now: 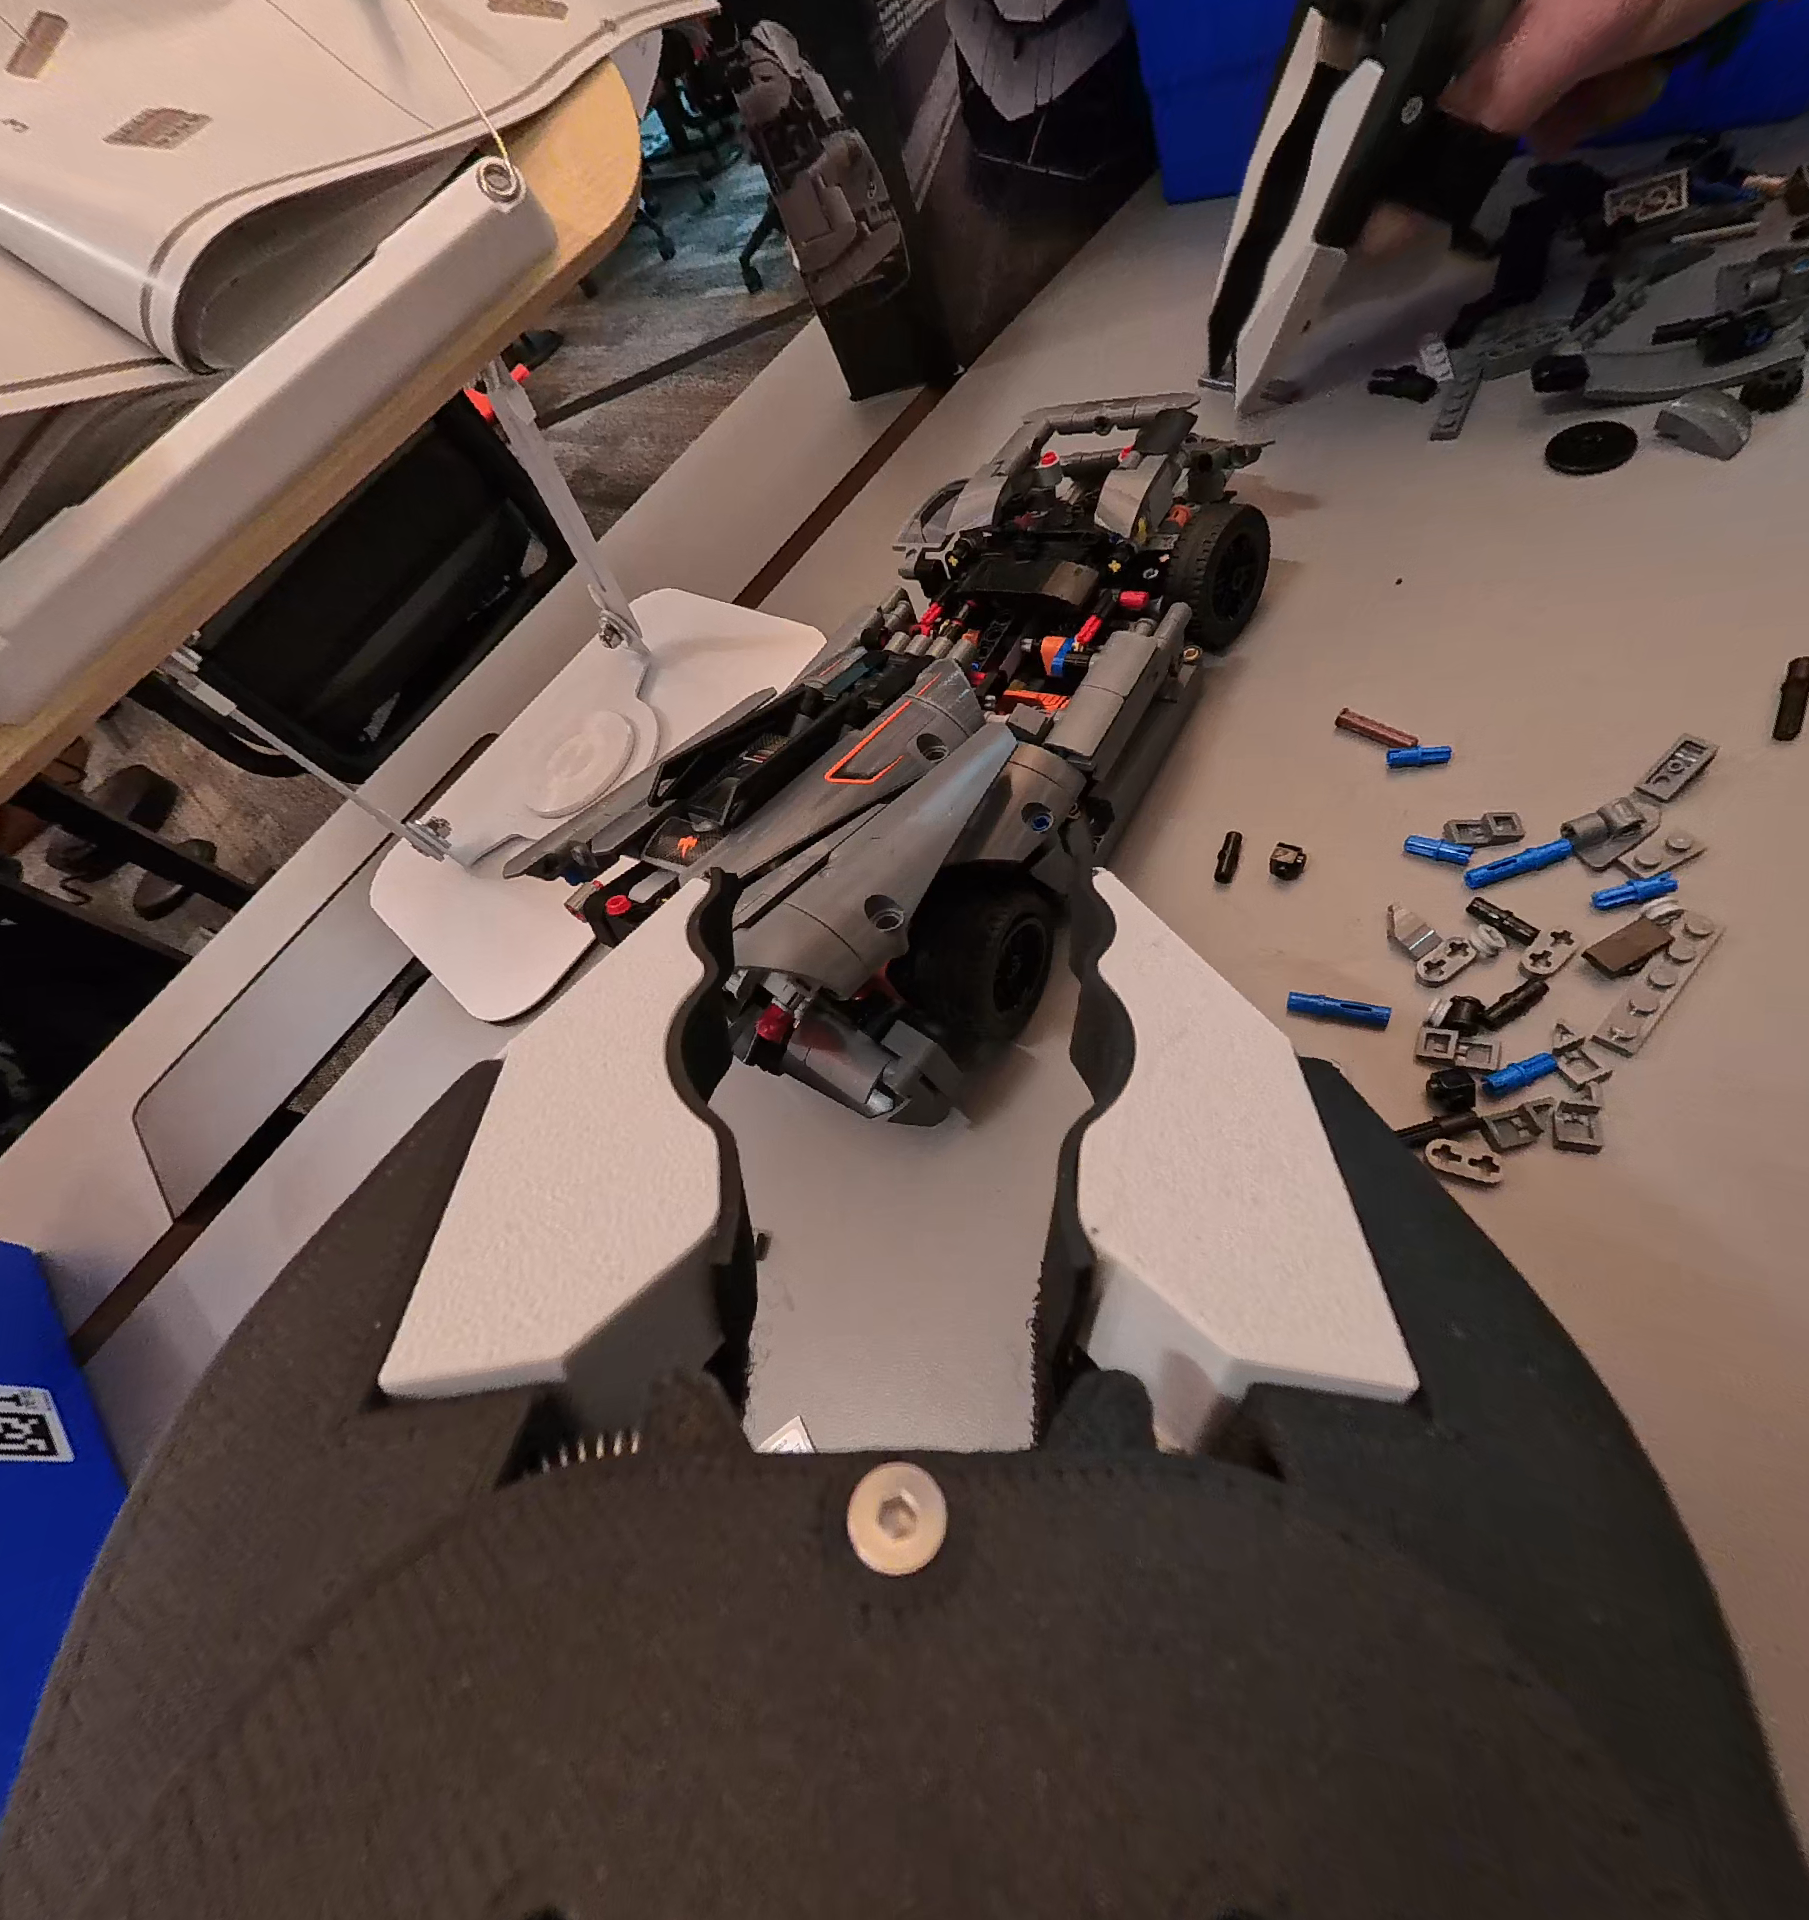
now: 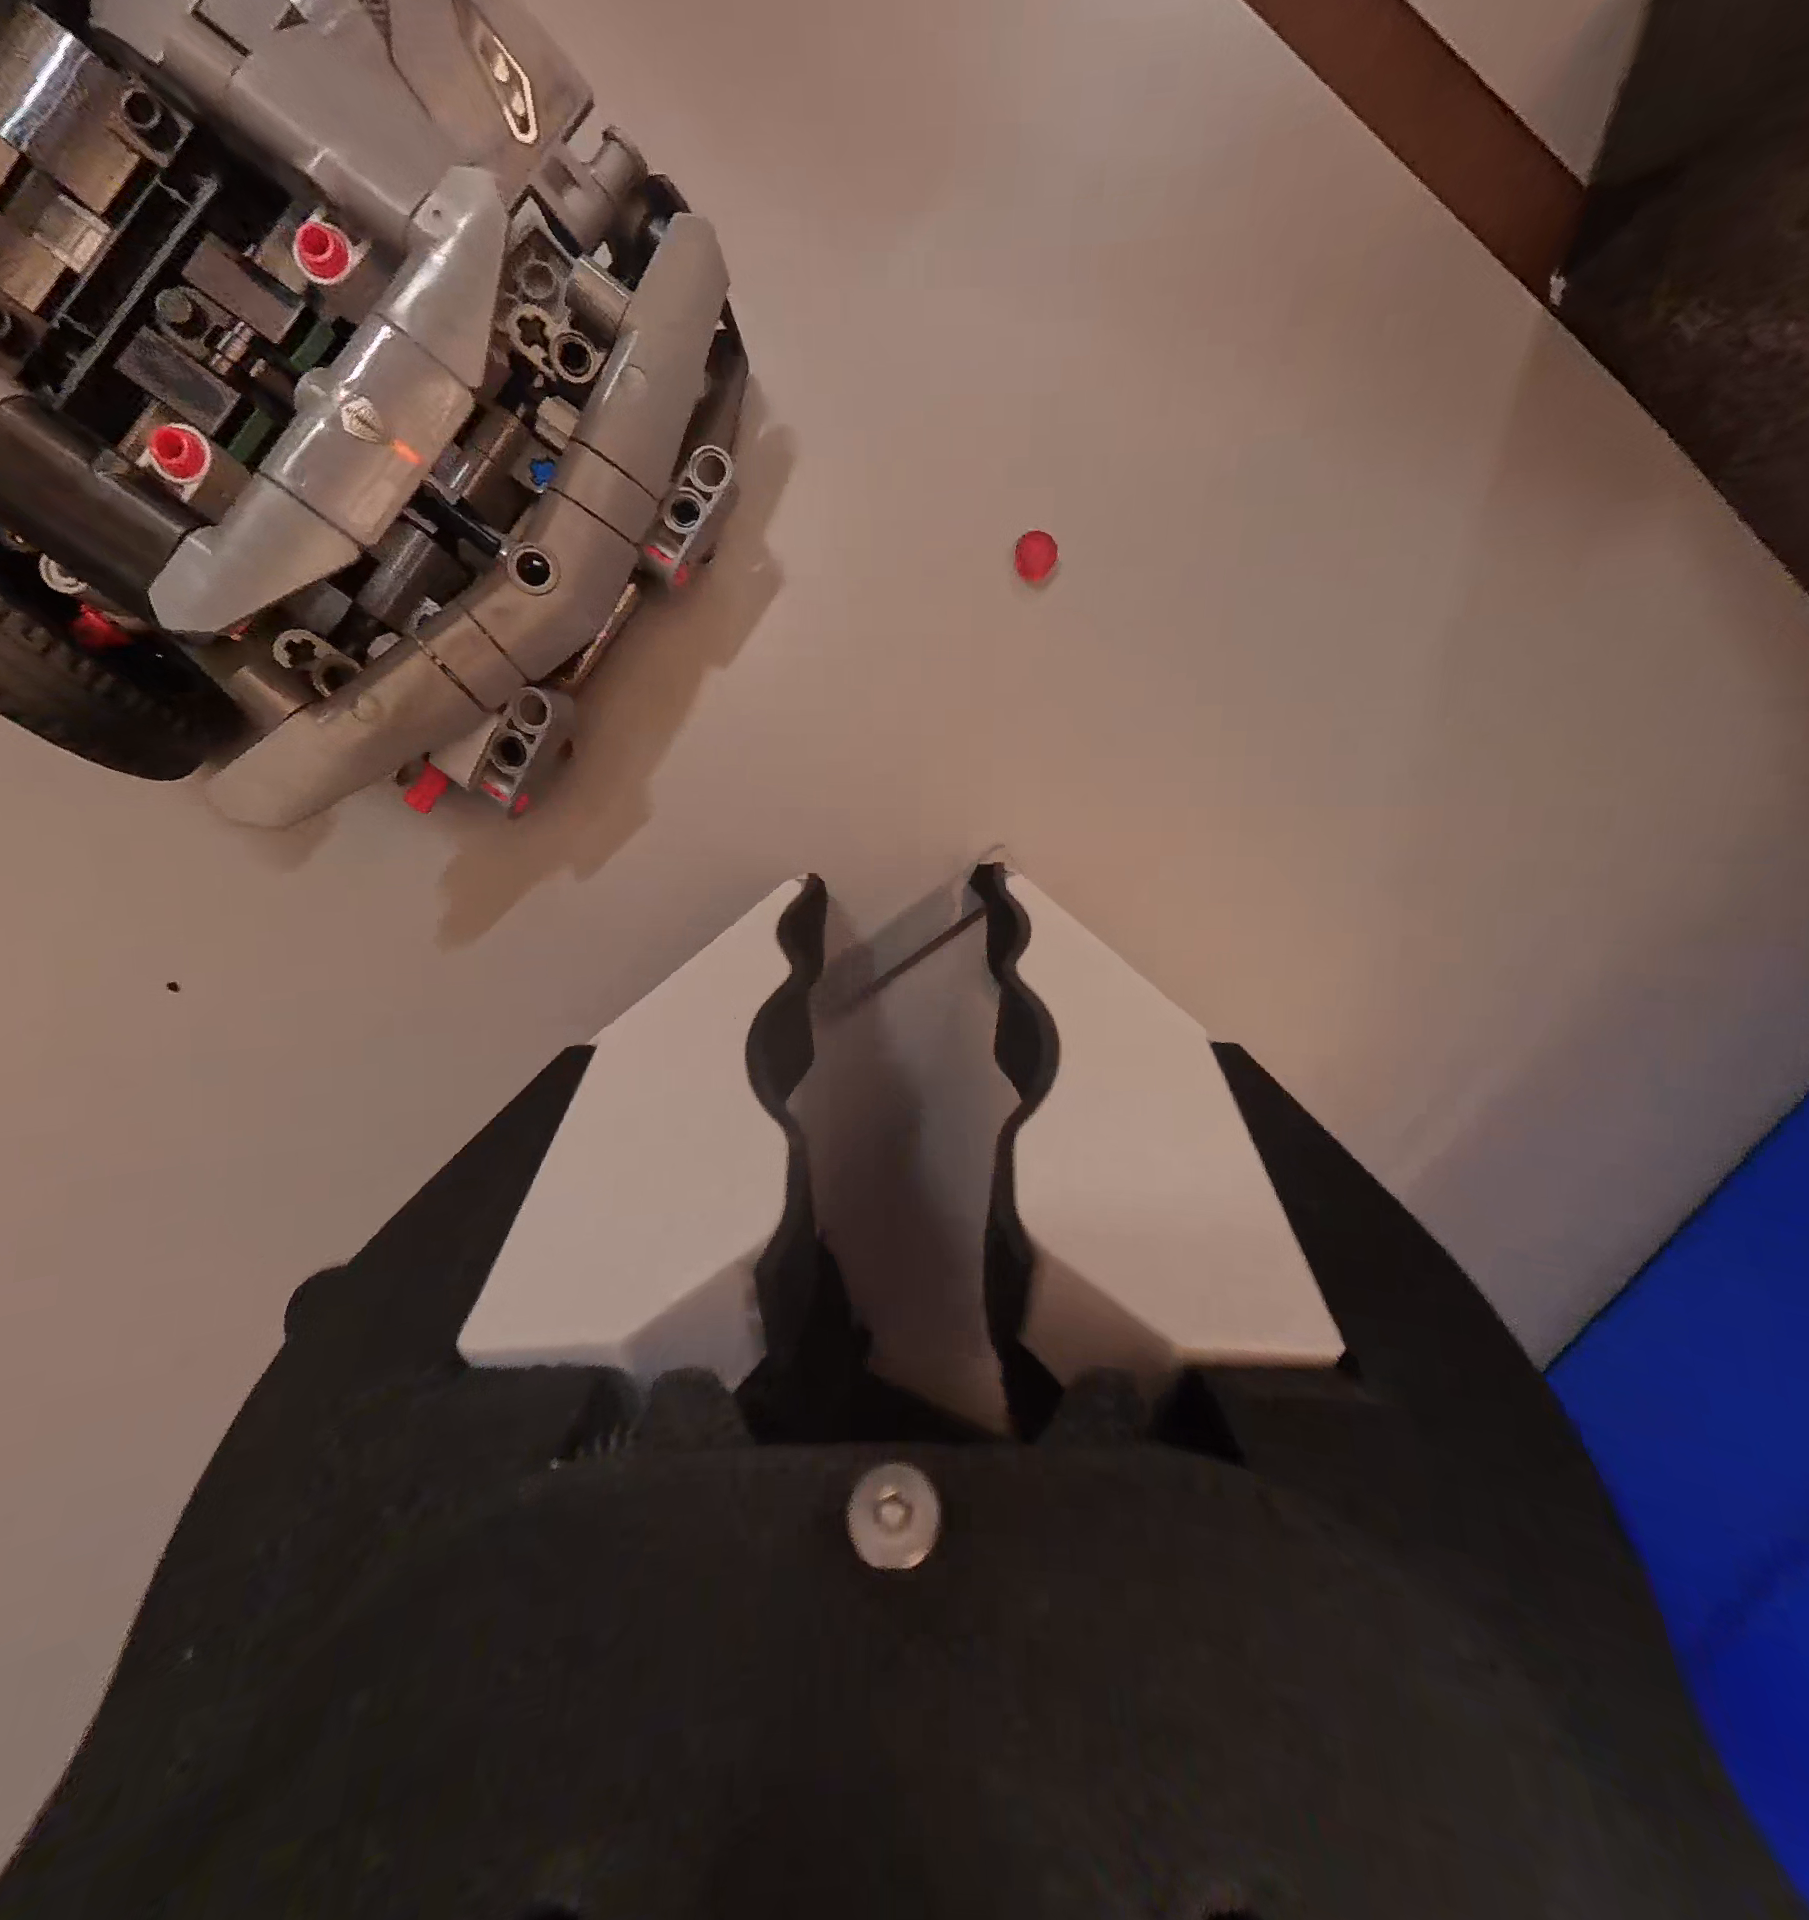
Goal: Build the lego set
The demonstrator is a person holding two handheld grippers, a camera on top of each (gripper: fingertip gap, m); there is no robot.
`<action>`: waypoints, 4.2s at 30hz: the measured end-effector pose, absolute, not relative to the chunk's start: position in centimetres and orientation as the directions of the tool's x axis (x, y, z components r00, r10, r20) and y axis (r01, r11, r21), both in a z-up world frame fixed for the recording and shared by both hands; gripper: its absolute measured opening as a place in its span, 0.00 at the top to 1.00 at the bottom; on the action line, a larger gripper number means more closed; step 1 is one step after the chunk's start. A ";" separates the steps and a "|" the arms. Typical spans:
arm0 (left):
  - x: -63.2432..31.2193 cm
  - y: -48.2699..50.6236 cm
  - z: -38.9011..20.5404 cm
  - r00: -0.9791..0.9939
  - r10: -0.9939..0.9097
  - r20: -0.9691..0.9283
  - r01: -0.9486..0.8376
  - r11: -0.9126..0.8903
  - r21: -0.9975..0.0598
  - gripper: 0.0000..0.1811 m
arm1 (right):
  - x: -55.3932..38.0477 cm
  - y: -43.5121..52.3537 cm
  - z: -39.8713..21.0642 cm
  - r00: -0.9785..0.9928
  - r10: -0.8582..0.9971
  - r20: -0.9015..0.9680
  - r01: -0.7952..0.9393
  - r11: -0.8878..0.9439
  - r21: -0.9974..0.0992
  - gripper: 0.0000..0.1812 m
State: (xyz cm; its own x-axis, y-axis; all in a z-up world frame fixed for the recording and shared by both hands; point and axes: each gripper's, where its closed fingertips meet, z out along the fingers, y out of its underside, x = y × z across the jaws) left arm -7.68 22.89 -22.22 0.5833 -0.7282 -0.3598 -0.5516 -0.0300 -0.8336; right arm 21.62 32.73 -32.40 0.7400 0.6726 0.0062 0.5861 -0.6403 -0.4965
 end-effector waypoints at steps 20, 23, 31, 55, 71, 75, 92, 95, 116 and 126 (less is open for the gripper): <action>-7.7 22.9 -22.4 0.579 -0.733 -0.358 -0.556 -0.034 -0.830 0.66 | 19.8 30.4 -32.4 0.568 0.822 0.044 0.738 -0.484 -0.470 1.00; -7.7 22.8 -22.5 0.576 -0.735 -0.358 -0.558 -0.034 -0.829 0.66 | 19.3 29.6 -32.4 0.536 0.844 0.022 0.755 -0.468 -0.460 1.00; -7.7 22.8 -22.7 0.575 -0.735 -0.360 -0.562 -0.034 -0.827 0.66 | 17.9 27.7 -32.4 0.451 0.892 -0.008 0.795 -0.406 -0.451 1.00; -7.1 22.2 -21.8 0.559 -0.735 -0.385 -0.557 0.011 -0.830 0.68 | 14.0 22.2 -29.7 0.187 0.975 -0.118 0.821 -0.221 -0.526 1.00; -3.0 19.3 -22.6 0.419 -0.775 -0.472 -0.632 0.124 -0.765 0.67 | 18.2 25.9 -27.8 0.377 0.926 -0.033 0.786 -0.339 -0.516 0.88; -3.5 19.7 -22.6 0.440 -0.776 -0.452 -0.619 0.103 -0.779 0.67 | 19.0 26.0 -30.9 0.354 0.935 0.015 0.857 -0.318 -0.407 0.87; -3.2 19.5 -22.6 0.429 -0.787 -0.443 -0.620 0.100 -0.778 0.67 | 16.6 23.7 -30.5 0.275 0.957 -0.087 0.861 -0.286 -0.421 0.97; -2.7 19.1 -22.4 0.414 -0.792 -0.450 -0.620 0.117 -0.776 0.69 | 14.3 21.5 -27.6 0.195 0.960 -0.199 0.798 -0.274 -0.538 0.97; 4.4 11.4 -22.9 0.086 -0.758 -0.646 -0.684 0.427 -0.591 0.91 | 4.6 10.7 -23.6 -0.196 0.894 -0.403 0.704 -0.158 -0.693 0.97; 3.8 12.0 -22.6 0.147 -0.827 -0.543 -0.682 0.313 -0.661 1.00 | 3.6 12.7 -22.1 -0.146 0.931 -0.335 0.618 -0.178 -0.766 0.90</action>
